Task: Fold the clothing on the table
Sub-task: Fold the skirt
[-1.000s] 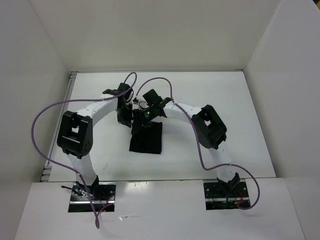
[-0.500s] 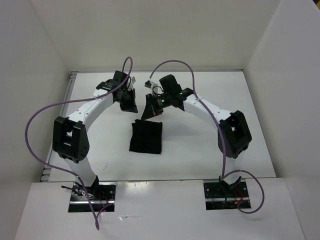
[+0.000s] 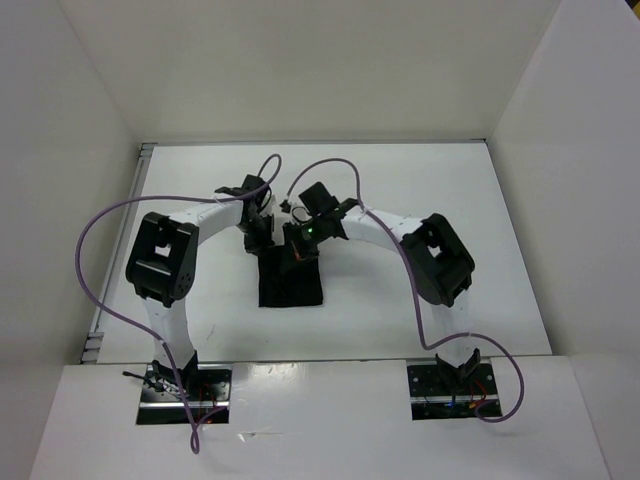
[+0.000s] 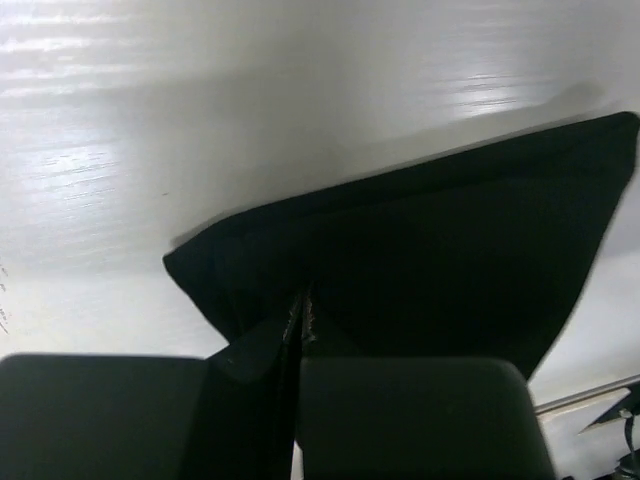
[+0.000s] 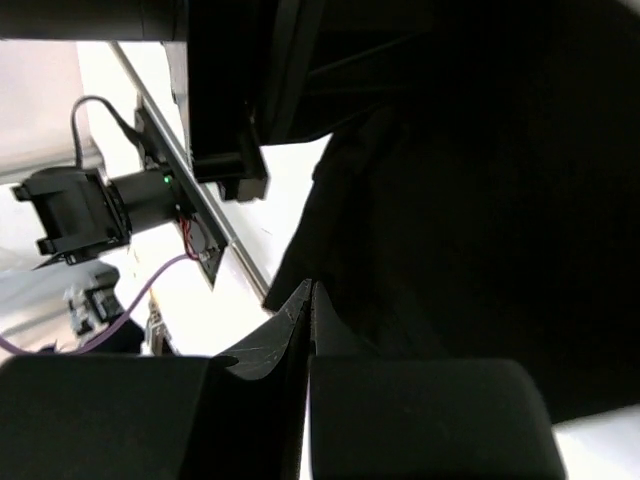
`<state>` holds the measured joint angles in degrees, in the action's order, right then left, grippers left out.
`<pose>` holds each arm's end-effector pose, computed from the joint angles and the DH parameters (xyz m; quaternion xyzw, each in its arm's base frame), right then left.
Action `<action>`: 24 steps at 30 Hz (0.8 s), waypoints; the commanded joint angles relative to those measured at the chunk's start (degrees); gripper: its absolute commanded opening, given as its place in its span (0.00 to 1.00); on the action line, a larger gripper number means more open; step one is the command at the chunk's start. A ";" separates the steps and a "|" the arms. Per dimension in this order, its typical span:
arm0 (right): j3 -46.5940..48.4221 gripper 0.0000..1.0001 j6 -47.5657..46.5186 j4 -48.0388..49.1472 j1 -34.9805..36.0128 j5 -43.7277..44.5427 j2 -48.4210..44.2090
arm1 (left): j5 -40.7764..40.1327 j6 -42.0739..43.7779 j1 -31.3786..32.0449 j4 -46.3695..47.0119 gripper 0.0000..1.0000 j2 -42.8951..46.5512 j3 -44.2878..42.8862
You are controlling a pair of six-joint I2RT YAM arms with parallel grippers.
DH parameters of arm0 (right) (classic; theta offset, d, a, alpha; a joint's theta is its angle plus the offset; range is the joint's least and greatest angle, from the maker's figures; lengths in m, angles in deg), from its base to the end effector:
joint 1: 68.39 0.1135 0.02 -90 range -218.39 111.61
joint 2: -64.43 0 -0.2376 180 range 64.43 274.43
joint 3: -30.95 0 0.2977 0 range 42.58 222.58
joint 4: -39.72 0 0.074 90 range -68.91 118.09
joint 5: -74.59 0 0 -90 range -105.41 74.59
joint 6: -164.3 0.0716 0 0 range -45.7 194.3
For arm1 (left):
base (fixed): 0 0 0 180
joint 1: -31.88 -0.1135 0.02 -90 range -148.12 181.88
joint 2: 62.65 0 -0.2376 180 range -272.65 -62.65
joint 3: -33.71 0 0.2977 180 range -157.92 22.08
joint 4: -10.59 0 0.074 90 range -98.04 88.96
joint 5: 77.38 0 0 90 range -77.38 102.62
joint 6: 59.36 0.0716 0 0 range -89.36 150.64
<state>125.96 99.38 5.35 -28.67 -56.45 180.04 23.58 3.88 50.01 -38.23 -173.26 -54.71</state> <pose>0.3352 0.3396 0.1182 -0.2184 0.8724 0.4333 0.0589 0.4008 -0.1456 0.0870 -0.0582 0.9802 -0.1497 0.1158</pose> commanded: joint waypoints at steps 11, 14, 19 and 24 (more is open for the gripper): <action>5.84 0.00 5.24 3.76 9.66 -2.38 9.98 | -1.64 3.30 -0.90 0.89 0.00 -2.60 1.74; 5.31 0.00 5.86 4.54 10.28 -2.90 12.00 | -1.64 3.30 -0.90 0.89 0.00 -2.60 1.74; 4.69 0.00 5.86 5.08 10.28 -2.91 14.63 | -2.17 3.30 -1.43 0.89 0.00 -2.60 1.74; 3.64 0.00 5.86 6.22 10.28 -1.60 10.96 | -3.83 1.98 -4.16 -0.25 0.00 2.50 1.21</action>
<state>130.04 104.52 12.24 -21.76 -56.95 190.01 22.05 3.77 45.84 -40.20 -173.61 -53.42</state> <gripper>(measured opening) 0.007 0.000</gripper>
